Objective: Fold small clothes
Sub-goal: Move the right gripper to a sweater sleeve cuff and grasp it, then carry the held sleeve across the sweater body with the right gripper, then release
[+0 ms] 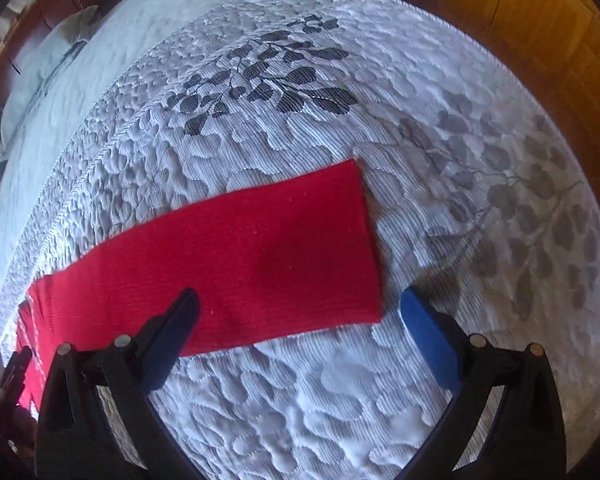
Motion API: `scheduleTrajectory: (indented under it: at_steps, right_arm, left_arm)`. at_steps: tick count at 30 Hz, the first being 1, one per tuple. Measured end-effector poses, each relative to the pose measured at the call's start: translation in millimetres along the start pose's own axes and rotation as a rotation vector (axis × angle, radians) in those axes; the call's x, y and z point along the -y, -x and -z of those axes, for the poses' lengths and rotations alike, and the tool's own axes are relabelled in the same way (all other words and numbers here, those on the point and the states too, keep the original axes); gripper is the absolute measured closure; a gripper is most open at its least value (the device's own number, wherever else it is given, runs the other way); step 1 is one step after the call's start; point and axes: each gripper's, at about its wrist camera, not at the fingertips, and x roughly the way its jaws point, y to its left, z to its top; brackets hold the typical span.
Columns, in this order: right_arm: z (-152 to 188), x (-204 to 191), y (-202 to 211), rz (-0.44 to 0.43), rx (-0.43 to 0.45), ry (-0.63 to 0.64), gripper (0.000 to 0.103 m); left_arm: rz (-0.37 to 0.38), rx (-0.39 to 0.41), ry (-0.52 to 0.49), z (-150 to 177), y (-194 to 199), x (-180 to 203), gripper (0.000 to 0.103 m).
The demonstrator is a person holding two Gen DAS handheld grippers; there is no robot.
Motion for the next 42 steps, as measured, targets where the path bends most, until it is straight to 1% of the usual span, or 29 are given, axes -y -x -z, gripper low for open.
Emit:
scheduleTrajectory:
  at_steps: [1, 2, 3, 4, 5, 6, 7, 8, 9, 10, 13, 16, 19, 21, 23, 24, 25, 27, 28, 31, 33, 35, 37, 38, 40, 41, 42]
  right_arm:
    - [0, 0, -2, -0.001, -0.006, -0.002, 0.013]
    - [1, -1, -4, 0.015, -0.013, 0.000, 0.023]
    - [1, -3, -5, 0.048, -0.016, 0.012, 0.028]
    - [0, -4, -6, 0.057, -0.016, 0.022, 0.030]
    - [0, -7, -5, 0.072, -0.013, 0.040, 0.038]
    - [1, -9, -4, 0.087, -0.008, 0.053, 0.052]
    - [2, -13, -3, 0.087, -0.005, 0.071, 0.061]
    - [3, -16, -1, 0.049, -0.007, 0.079, 0.082]
    - [4, -18, 1, 0.012, -0.012, 0.076, 0.095]
    - [5, -20, 3, -0.010, -0.013, 0.069, 0.095]
    - [7, -35, 18, 0.003, 0.049, 0.083, 0.095]
    - [14, -68, 43, -0.046, 0.104, 0.116, 0.095]
    - [30, -122, 66, -0.090, 0.131, 0.223, 0.095]
    - [45, -171, 74, -0.128, 0.129, 0.301, 0.095]
    - [55, -212, 74, -0.151, 0.124, 0.358, 0.095]
    - [63, -233, 72, -0.159, 0.118, 0.387, 0.095]
    - [74, -264, 67, -0.165, 0.109, 0.429, 0.095]
    - [90, -308, 56, -0.172, 0.095, 0.487, 0.095]
    - [99, -323, 52, -0.179, 0.085, 0.505, 0.095]
    - [127, -385, 33, -0.226, 0.047, 0.565, 0.095]
    - [149, -428, 18, -0.257, 0.014, 0.617, 0.095]
    - [169, -461, 8, -0.268, -0.006, 0.663, 0.095]
    - [187, -485, -4, -0.269, -0.026, 0.698, 0.094]
    - [195, -496, -12, -0.283, -0.047, 0.707, 0.090]
    - [204, -506, -23, -0.305, -0.082, 0.705, 0.072]
    - [206, -505, -25, -0.311, -0.092, 0.701, 0.054]
    - [206, -501, -23, -0.321, -0.079, 0.696, 0.054]
  left_arm:
    - [-0.002, -0.007, 0.000, -1, -4, 2, 0.004]
    - [-0.005, -0.013, 0.001, -2, -6, 2, 0.004]
    - [-0.004, -0.016, 0.005, -1, -6, 1, 0.004]
    - [-0.005, -0.016, 0.007, -1, -7, 1, 0.004]
    - [-0.010, -0.015, 0.008, -2, -8, 1, 0.004]
    - [-0.013, -0.015, 0.008, -2, -8, 0, 0.004]
    - [-0.015, -0.016, 0.010, -1, -7, -2, 0.004]
    - [-0.014, -0.017, 0.012, 0, -7, -5, 0.004]
    - [-0.009, -0.016, 0.013, 1, -6, -8, 0.004]
    - [-0.009, -0.016, 0.012, 2, -5, -12, 0.004]
    - [-0.029, -0.012, -0.001, 9, 0, -30, 0.004]
    - [-0.057, 0.002, 0.005, 17, 8, -66, 0.004]
    - [-0.081, 0.007, 0.055, 27, 16, -107, 0.004]
    - [-0.102, -0.001, 0.091, 33, 19, -139, 0.004]
    - [-0.131, -0.008, 0.112, 38, 19, -166, 0.004]
    - [-0.144, -0.015, 0.124, 41, 19, -179, 0.004]
    - [-0.152, -0.022, 0.140, 43, 19, -193, 0.004]
    - [-0.161, -0.026, 0.172, 48, 20, -219, 0.004]
    - [-0.168, -0.027, 0.183, 50, 21, -230, 0.004]
    - [-0.189, -0.026, 0.215, 57, 24, -266, 0.004]
    - [-0.195, -0.025, 0.237, 61, 26, -284, 0.004]
    - [-0.194, -0.024, 0.260, 66, 27, -299, 0.004]
    - [-0.185, -0.028, 0.277, 70, 27, -310, 0.004]
    - [-0.182, -0.030, 0.281, 72, 27, -313, 0.004]
    - [-0.173, -0.031, 0.281, 74, 26, -315, 0.004]
    - [-0.162, -0.031, 0.279, 75, 26, -316, 0.004]
    - [-0.147, -0.031, 0.277, 76, 26, -314, 0.004]
